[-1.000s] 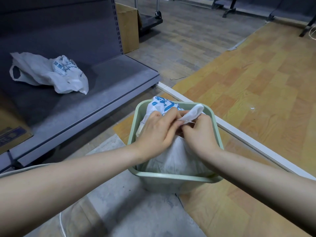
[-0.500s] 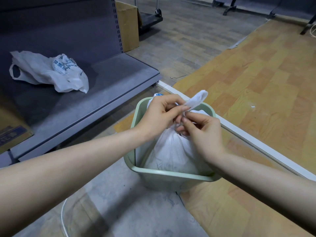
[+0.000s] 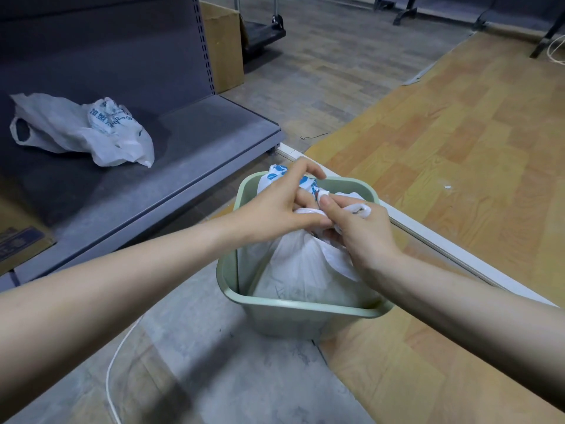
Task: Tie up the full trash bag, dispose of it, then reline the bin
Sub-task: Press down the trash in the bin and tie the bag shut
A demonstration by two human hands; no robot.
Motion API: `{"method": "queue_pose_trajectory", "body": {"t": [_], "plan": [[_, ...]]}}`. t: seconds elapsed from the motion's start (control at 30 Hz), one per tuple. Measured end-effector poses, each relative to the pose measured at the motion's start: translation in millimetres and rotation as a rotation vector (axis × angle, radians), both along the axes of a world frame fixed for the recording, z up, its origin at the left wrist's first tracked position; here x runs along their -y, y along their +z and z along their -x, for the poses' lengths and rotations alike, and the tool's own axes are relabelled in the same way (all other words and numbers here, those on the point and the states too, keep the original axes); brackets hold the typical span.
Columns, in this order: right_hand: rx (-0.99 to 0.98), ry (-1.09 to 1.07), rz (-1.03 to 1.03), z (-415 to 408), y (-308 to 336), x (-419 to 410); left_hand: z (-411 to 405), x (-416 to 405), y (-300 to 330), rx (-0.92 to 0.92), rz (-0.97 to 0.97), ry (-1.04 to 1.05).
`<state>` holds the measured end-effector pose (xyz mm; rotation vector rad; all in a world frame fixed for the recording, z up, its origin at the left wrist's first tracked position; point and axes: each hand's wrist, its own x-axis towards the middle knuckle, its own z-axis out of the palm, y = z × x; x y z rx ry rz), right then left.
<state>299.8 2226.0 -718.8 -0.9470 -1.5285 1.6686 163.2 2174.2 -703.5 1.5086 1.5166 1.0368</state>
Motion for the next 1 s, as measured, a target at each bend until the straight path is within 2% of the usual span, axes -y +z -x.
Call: {"method": "queue_pose_trajectory", "body": {"t": [0.13, 0.3, 0.4, 0.6, 0.7, 0.87, 1.0], "plan": [[-0.019, 0.007, -0.065, -1.4, -2.7, -0.9, 15.2, 4.1, 0.8, 0.192, 0.084, 0.04], [0.066, 0.038, -0.432, -3.0, -4.9, -0.4, 23.3, 5.1, -1.8, 0.393, 0.229, 0.186], [0.176, 0.067, -0.679, -5.0, -4.0, -3.6, 23.5, 3.7, -3.4, 0.422, 0.262, 0.221], [0.249, 0.124, -0.855, -5.2, 6.4, -8.4, 19.0, 1.5, -3.0, 0.432, 0.26, 0.29], [0.309, 0.133, -0.883, -4.1, 11.0, -9.2, 17.4, 0.9, -4.1, 0.443, 0.251, 0.337], [0.318, 0.138, -0.775, -1.6, 14.5, -11.2, 16.6, 2.1, -7.2, 0.455, 0.189, 0.388], [0.254, 0.162, -0.764, -1.3, 12.2, -12.1, 17.0, 2.5, -5.8, 0.464, 0.176, 0.383]]}}
